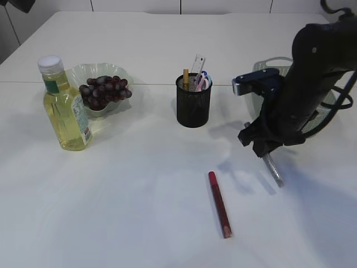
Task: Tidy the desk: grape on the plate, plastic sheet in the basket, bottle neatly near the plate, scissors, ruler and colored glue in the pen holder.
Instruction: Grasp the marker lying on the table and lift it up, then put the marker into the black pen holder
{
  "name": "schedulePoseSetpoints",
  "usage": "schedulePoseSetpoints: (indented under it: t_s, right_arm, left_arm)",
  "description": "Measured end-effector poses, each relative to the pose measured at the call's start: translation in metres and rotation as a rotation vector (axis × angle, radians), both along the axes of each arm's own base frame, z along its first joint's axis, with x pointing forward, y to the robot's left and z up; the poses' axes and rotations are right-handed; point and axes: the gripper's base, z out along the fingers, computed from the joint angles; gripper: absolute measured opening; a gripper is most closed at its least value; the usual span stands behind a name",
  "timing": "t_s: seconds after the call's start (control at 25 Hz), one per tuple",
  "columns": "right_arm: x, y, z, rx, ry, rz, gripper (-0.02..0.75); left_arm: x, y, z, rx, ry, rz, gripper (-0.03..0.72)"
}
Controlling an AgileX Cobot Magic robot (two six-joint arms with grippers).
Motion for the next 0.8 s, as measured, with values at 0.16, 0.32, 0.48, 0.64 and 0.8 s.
schedulePoseSetpoints:
  t_s: [0.16,0.32,0.48,0.64,0.8]
  right_arm:
    - [-0.007,0.000,0.037,0.092,-0.199,-0.023,0.153]
    - [-0.001,0.002,0.066,0.177,-0.409,-0.053,0.153]
    - [0.011,0.005,0.078,0.262,-0.583,-0.107,0.153]
    - [0.022,0.005,0.092,0.330,-0.766,-0.158,0.153]
    - [0.029,0.011,0.101,0.373,-0.915,-0.171,0.153]
  left_arm:
    - [0.000,0.000,0.000,0.000,0.000,0.000,0.239]
    - [0.000,0.000,0.000,0.000,0.000,0.000,0.239]
    - [0.000,0.000,0.000,0.000,0.000,0.000,0.239]
    - [0.000,0.000,0.000,-0.002,-0.003,-0.001,0.239]
    - [0.001,-0.001,0.001,-0.006,-0.013,-0.005,0.239]
